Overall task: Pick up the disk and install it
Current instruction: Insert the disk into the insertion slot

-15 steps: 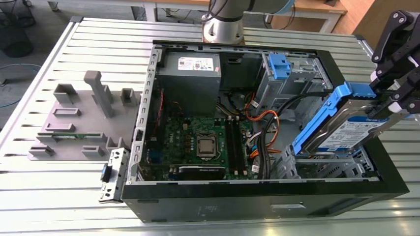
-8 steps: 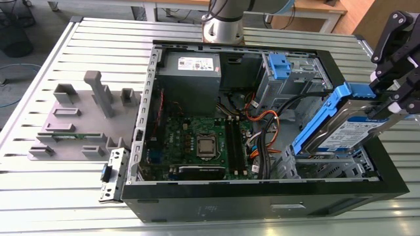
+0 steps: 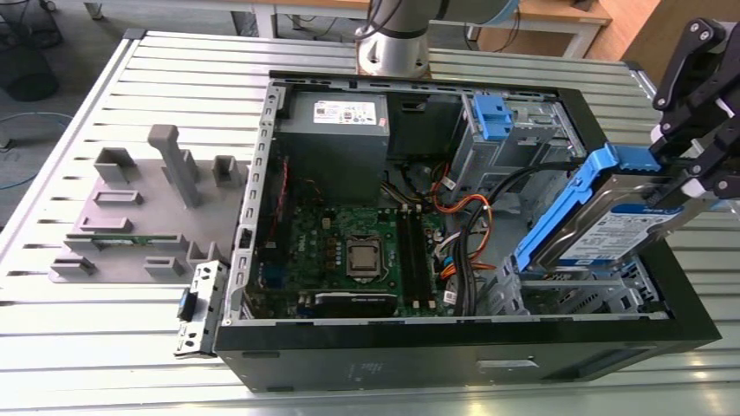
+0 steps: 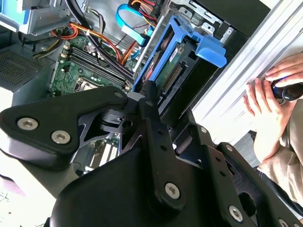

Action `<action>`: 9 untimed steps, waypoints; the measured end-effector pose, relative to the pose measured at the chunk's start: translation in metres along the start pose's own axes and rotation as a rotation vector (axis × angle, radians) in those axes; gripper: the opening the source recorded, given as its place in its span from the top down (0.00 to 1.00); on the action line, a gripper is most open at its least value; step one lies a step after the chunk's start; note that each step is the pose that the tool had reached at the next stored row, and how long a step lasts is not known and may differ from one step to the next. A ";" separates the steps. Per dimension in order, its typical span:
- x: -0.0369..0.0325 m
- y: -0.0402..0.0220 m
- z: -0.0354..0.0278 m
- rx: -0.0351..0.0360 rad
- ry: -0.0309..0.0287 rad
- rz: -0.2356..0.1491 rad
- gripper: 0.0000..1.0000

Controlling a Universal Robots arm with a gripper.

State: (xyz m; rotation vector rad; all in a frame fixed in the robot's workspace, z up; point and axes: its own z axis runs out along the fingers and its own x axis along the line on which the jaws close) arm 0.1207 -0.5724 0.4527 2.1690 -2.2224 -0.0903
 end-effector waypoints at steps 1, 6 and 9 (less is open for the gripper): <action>0.0000 0.0000 0.0005 0.0000 0.0000 0.000 0.65; 0.0000 -0.0002 0.0035 0.0000 0.0002 0.000 0.65; 0.0000 -0.0007 0.0041 0.0000 0.0000 0.000 0.65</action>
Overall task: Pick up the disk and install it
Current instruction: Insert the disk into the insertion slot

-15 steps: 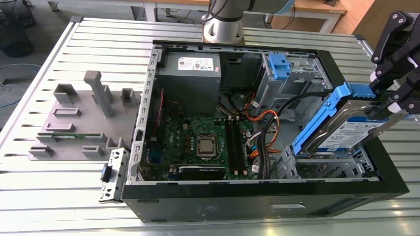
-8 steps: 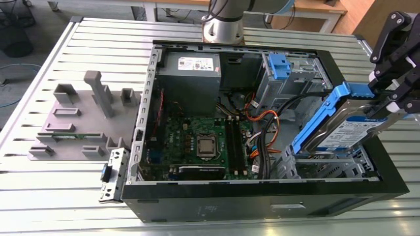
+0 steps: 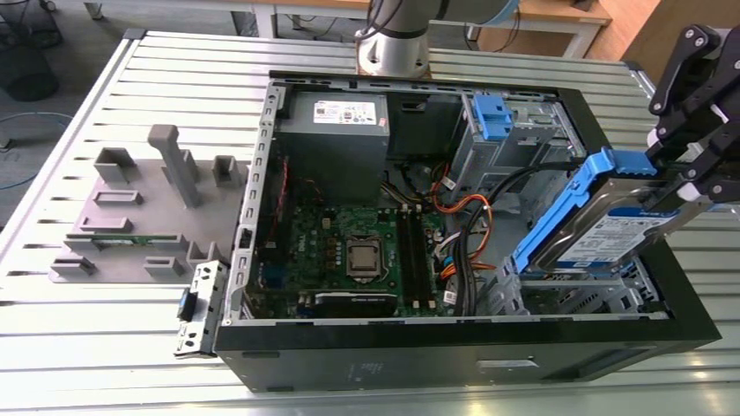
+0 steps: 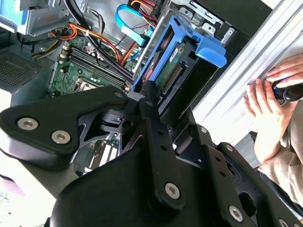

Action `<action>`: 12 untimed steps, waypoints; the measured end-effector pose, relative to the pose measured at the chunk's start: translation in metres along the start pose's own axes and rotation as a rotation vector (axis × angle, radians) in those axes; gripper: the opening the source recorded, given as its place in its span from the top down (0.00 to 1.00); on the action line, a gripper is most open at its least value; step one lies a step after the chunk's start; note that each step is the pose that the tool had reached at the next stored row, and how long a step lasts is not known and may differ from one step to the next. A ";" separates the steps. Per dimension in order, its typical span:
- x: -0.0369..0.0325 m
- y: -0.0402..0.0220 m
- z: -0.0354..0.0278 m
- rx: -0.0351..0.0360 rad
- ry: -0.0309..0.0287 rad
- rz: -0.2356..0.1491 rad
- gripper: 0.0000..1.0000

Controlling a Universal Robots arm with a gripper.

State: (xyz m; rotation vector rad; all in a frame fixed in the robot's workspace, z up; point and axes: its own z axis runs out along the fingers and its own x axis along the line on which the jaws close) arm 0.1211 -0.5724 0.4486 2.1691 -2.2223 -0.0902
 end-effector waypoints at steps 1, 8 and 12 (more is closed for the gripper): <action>0.0000 -0.0004 0.0001 0.0000 0.0001 0.000 0.65; 0.0001 -0.0009 0.0072 0.0000 0.0000 0.000 0.65; 0.0002 -0.0014 0.0145 0.0000 0.0003 0.000 0.65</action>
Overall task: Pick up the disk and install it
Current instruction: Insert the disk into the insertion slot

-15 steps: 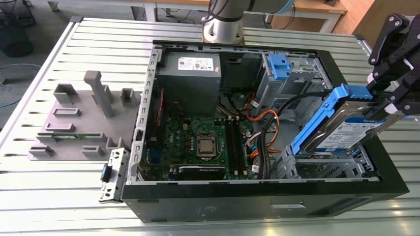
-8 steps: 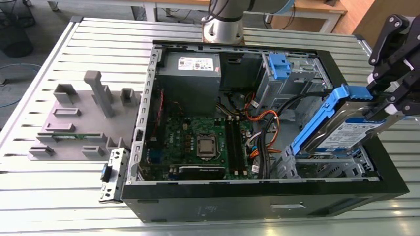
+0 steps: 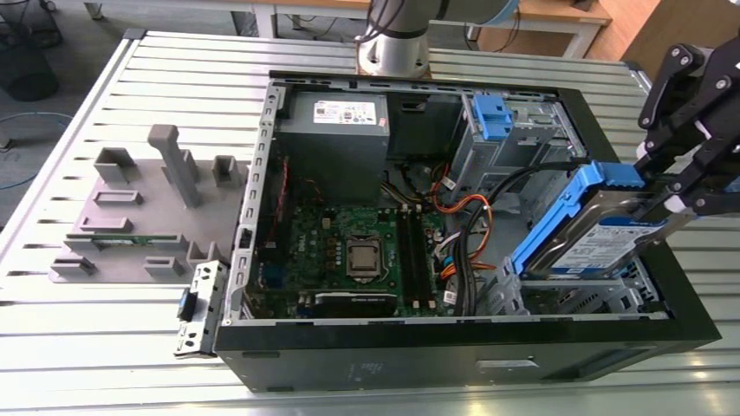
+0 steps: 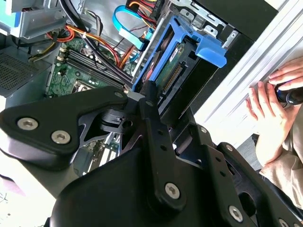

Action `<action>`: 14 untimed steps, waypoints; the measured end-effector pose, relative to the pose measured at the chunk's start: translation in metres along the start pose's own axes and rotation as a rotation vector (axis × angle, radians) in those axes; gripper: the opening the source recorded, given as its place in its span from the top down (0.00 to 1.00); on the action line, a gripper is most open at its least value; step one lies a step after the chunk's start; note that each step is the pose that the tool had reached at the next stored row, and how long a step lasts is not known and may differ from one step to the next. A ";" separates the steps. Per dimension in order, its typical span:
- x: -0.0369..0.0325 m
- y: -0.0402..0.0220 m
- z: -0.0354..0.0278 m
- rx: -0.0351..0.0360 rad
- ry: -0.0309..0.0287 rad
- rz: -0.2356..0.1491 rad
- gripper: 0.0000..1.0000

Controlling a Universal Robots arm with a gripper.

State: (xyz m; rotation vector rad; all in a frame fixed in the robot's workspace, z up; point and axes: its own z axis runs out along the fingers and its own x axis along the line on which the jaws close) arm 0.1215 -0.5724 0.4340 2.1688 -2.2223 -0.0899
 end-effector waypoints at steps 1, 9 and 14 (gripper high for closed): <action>0.0000 -0.0001 0.0018 0.0000 0.0002 0.000 0.65; 0.0002 -0.0010 0.0152 0.0000 0.0011 0.000 0.65; 0.0002 -0.0010 0.0156 0.0000 0.0011 0.000 0.65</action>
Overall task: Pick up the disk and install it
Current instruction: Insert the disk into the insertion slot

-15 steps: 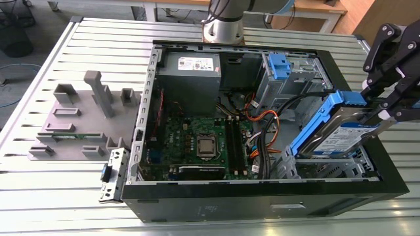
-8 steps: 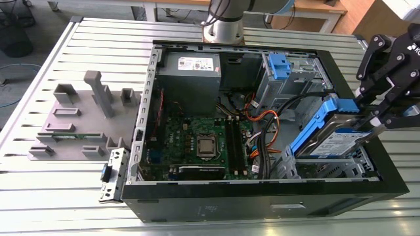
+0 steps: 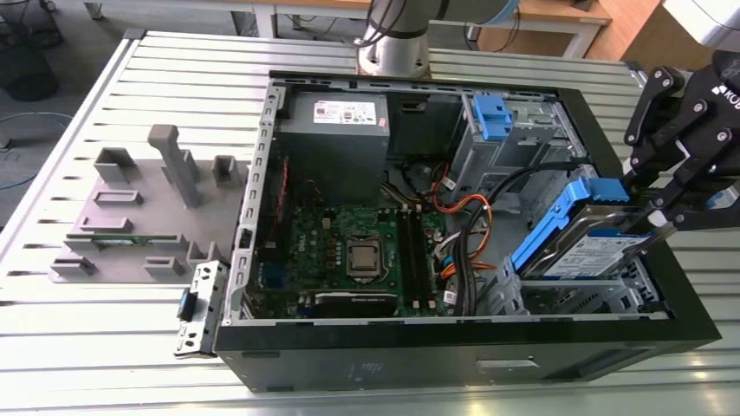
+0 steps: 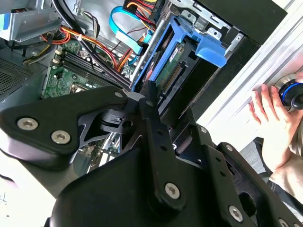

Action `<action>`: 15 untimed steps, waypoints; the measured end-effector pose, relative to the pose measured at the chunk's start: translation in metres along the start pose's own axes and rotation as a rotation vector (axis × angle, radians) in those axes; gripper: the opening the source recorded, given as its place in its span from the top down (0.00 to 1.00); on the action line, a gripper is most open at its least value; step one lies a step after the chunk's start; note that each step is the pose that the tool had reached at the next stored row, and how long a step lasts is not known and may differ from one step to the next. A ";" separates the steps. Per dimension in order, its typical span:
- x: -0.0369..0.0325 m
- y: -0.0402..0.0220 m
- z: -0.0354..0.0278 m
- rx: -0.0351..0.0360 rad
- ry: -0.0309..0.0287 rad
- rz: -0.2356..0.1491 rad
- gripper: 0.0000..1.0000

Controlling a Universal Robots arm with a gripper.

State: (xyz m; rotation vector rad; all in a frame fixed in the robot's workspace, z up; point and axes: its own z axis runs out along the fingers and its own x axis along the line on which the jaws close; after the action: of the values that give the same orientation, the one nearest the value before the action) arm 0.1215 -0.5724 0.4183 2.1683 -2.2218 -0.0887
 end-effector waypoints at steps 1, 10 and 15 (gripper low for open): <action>0.0000 0.0000 0.0000 0.0000 0.0000 0.000 0.65; 0.0000 -0.0001 0.0022 0.0000 -0.0001 0.000 0.65; 0.0002 -0.0009 0.0130 0.0000 0.0000 0.000 0.65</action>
State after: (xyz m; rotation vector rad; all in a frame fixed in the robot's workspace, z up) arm 0.1215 -0.5724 0.4053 2.1683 -2.2218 -0.0886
